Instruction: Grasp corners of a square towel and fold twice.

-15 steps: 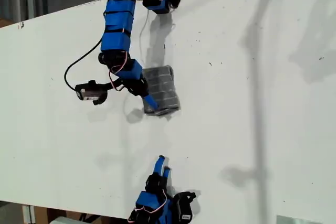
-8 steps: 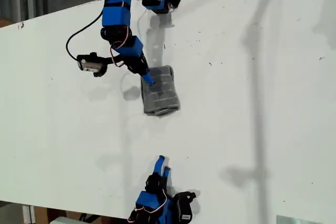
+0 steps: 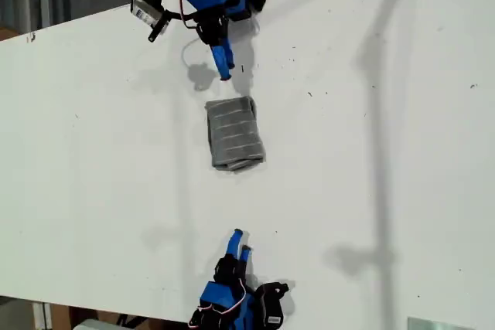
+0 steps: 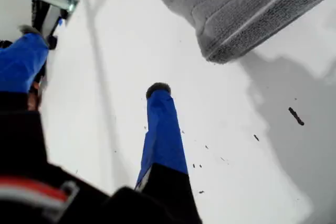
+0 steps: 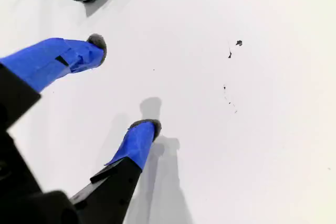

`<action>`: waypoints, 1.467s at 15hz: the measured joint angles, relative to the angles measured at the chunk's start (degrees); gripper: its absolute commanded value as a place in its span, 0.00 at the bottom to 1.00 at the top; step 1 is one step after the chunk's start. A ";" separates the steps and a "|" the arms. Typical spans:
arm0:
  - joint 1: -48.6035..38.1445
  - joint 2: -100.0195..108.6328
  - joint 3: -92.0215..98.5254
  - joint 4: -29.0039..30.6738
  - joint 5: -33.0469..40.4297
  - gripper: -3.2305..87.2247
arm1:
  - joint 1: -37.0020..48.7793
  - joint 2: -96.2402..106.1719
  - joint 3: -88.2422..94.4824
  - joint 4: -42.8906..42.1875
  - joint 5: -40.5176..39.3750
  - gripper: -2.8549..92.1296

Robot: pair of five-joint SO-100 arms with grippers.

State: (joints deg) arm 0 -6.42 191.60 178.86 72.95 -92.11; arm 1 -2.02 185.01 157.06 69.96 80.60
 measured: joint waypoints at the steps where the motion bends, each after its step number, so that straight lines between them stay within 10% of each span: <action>1: 0.00 0.00 0.09 0.00 0.00 0.32 | -0.70 1.23 0.79 0.70 1.14 0.31; 7: -0.09 0.70 0.18 0.44 -2.55 0.30 | -2.55 3.43 6.15 9.14 18.54 0.25; 12: 3.52 3.87 0.18 0.53 -0.35 0.21 | -3.25 3.43 6.42 13.97 12.92 0.25; 18: 4.83 6.33 0.18 0.53 29.27 0.20 | -2.64 3.43 6.42 14.59 11.60 0.25; 22: 5.01 6.33 0.18 0.53 34.10 0.19 | -2.64 3.43 6.42 14.59 11.60 0.25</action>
State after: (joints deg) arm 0 -1.41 197.93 179.03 73.48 -58.01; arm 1 -4.66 188.44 163.48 84.55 92.20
